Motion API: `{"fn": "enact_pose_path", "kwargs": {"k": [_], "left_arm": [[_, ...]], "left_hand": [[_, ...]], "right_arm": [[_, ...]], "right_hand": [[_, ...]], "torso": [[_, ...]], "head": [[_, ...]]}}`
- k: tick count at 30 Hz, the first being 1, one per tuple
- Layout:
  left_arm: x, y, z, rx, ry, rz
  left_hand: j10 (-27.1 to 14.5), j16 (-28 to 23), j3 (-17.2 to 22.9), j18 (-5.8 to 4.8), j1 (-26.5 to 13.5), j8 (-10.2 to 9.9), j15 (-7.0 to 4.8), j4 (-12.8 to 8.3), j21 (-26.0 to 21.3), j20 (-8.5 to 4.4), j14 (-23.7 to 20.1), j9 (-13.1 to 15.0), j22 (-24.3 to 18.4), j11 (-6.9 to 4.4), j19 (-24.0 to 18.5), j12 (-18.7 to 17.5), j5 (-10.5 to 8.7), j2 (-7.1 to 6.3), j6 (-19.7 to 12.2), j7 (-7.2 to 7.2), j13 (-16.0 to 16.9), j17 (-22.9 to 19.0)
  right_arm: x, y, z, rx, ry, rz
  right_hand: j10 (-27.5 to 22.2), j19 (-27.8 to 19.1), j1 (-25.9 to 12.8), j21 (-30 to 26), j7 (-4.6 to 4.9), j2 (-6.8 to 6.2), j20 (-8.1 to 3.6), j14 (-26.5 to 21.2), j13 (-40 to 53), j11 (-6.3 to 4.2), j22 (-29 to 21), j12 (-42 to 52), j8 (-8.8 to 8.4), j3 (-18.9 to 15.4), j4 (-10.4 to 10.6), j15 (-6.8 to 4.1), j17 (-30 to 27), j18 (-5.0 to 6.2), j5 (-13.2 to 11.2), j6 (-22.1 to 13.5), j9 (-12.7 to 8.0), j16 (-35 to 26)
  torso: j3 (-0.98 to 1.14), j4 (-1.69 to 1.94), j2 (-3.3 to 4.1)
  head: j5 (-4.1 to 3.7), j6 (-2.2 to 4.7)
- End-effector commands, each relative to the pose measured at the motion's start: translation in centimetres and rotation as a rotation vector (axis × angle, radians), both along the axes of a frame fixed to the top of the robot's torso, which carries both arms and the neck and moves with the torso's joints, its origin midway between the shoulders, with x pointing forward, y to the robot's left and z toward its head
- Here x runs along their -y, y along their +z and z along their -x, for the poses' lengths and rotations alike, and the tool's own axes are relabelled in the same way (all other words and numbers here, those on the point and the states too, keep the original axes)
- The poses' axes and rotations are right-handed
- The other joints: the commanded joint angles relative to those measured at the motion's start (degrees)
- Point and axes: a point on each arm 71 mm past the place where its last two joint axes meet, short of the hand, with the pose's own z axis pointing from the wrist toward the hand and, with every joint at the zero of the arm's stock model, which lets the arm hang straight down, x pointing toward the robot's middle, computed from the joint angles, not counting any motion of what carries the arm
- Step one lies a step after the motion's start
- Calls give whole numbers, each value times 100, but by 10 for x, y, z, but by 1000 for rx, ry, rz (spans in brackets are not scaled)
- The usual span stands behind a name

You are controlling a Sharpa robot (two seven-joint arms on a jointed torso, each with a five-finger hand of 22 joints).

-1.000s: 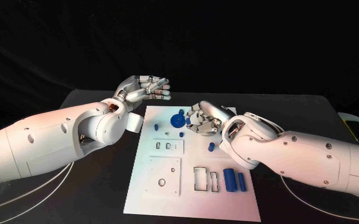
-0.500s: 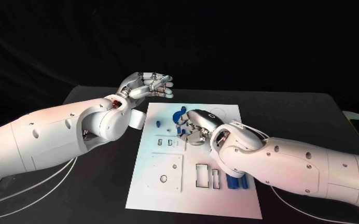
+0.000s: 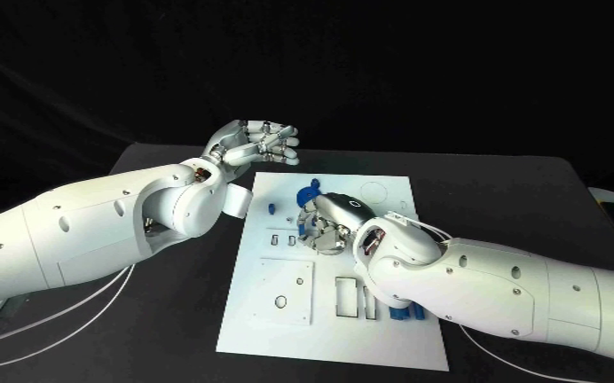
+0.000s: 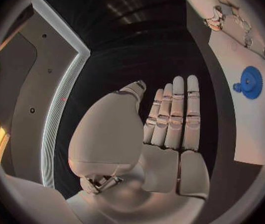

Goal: Assemble the parts on the task board

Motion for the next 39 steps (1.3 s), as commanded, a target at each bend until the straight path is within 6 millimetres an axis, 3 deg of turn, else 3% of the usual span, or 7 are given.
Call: {"fn": "enact_pose_path", "kwargs": {"k": [1, 7, 39], "left_arm": [[2, 1, 1, 7, -12, 1], [2, 1, 1, 7, -15, 2], [1, 1, 0, 2, -15, 0]], "left_hand": [[27, 29, 21, 65, -40, -39, -6, -4, 29, 8, -14, -8, 6, 9, 21, -25, -14, -29, 32, 11, 6, 8], [25, 29, 20, 64, -44, -41, -5, -3, 30, 8, -19, -8, 6, 11, 18, -26, -14, -30, 31, 12, 5, 10], [12, 32, 20, 61, -57, -48, 1, -5, 35, 9, -38, -10, 10, 16, 2, -34, -14, -32, 24, 17, 3, 22]], "right_arm": [[-3, -2, 1, 11, 15, 40], [-6, -4, 3, 9, 25, 49], [-4, -16, 6, -4, 29, 88]], "right_hand": [[25, -4, -64, -10, -59, 0, -28, 506, -2, -22, 669, -3, 158, -41, -8, -28, 1069, -32, -41, 51, 256, 16], [22, -5, -73, -12, -59, -14, -30, 506, -4, -22, 668, -7, 164, -48, -8, -29, 1070, -32, -67, 44, 258, 16], [-18, -33, -118, -59, -39, -159, -32, 498, -41, -9, 638, -46, 177, -104, -31, -23, 1034, -21, -212, -45, 259, 4]], "torso": [[0, -6, 0], [-11, 8, -1], [-1, 9, 0]], "head": [[-6, -14], [-23, -27], [22, -40]]}}
